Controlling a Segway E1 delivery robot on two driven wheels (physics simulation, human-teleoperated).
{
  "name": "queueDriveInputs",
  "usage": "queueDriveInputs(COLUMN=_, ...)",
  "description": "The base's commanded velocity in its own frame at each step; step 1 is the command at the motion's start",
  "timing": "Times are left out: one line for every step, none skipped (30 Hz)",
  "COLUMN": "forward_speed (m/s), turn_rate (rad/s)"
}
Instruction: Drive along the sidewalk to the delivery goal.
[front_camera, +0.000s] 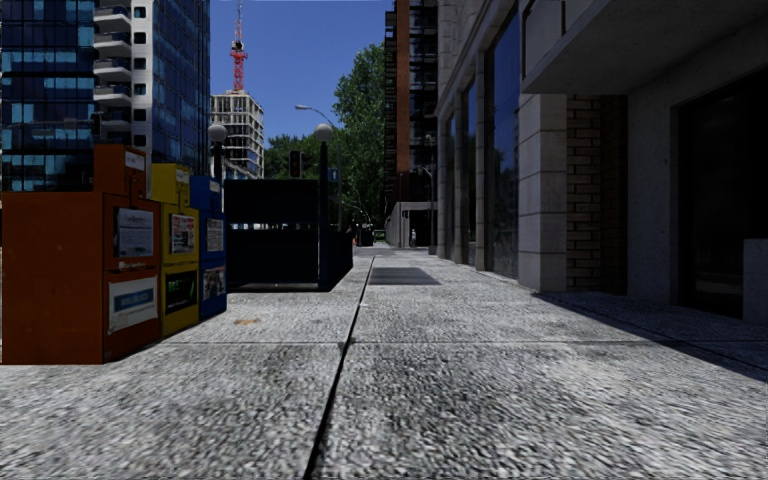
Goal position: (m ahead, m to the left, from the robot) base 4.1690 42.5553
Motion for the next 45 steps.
queueDriveInputs(forward_speed=2.0, turn_rate=0.0)
queueDriveInputs(forward_speed=2.0, turn_rate=0.0)
queueDriveInputs(forward_speed=2.0, turn_rate=0.0)
queueDriveInputs(forward_speed=2.0, turn_rate=0.0)
queueDriveInputs(forward_speed=2.0, turn_rate=0.0)
queueDriveInputs(forward_speed=2.0, turn_rate=0.0)
queueDriveInputs(forward_speed=2.0, turn_rate=0.0)
queueDriveInputs(forward_speed=2.0, turn_rate=0.0)
queueDriveInputs(forward_speed=2.0, turn_rate=0.0)
queueDriveInputs(forward_speed=2.0, turn_rate=0.0)
queueDriveInputs(forward_speed=2.0, turn_rate=0.0)
queueDriveInputs(forward_speed=2.0, turn_rate=0.0)
queueDriveInputs(forward_speed=2.0, turn_rate=0.0)
queueDriveInputs(forward_speed=2.0, turn_rate=0.0)
queueDriveInputs(forward_speed=2.0, turn_rate=0.0)
queueDriveInputs(forward_speed=2.0, turn_rate=0.0)
queueDriveInputs(forward_speed=2.0, turn_rate=0.0)
queueDriveInputs(forward_speed=2.0, turn_rate=0.0)
queueDriveInputs(forward_speed=2.0, turn_rate=0.0)
queueDriveInputs(forward_speed=2.0, turn_rate=0.0)
queueDriveInputs(forward_speed=2.0, turn_rate=0.0)
queueDriveInputs(forward_speed=2.0, turn_rate=0.0)
queueDriveInputs(forward_speed=2.0, turn_rate=0.0)
queueDriveInputs(forward_speed=2.0, turn_rate=0.0)
queueDriveInputs(forward_speed=2.0, turn_rate=0.0)
queueDriveInputs(forward_speed=2.0, turn_rate=0.0)
queueDriveInputs(forward_speed=2.0, turn_rate=0.0)
queueDriveInputs(forward_speed=2.0, turn_rate=0.0)
queueDriveInputs(forward_speed=2.0, turn_rate=0.0)
queueDriveInputs(forward_speed=2.0, turn_rate=0.0)
queueDriveInputs(forward_speed=2.0, turn_rate=0.0)
queueDriveInputs(forward_speed=2.0, turn_rate=0.0)
queueDriveInputs(forward_speed=2.0, turn_rate=0.0)
queueDriveInputs(forward_speed=2.0, turn_rate=0.0)
queueDriveInputs(forward_speed=2.0, turn_rate=0.0)
queueDriveInputs(forward_speed=2.0, turn_rate=0.0)
queueDriveInputs(forward_speed=2.0, turn_rate=0.0)
queueDriveInputs(forward_speed=2.0, turn_rate=0.0)
queueDriveInputs(forward_speed=2.0, turn_rate=0.0)
queueDriveInputs(forward_speed=2.0, turn_rate=0.0)
queueDriveInputs(forward_speed=2.0, turn_rate=0.0)
queueDriveInputs(forward_speed=2.0, turn_rate=0.0)
queueDriveInputs(forward_speed=2.0, turn_rate=0.0)
queueDriveInputs(forward_speed=2.0, turn_rate=0.0)
queueDriveInputs(forward_speed=2.0, turn_rate=0.0)
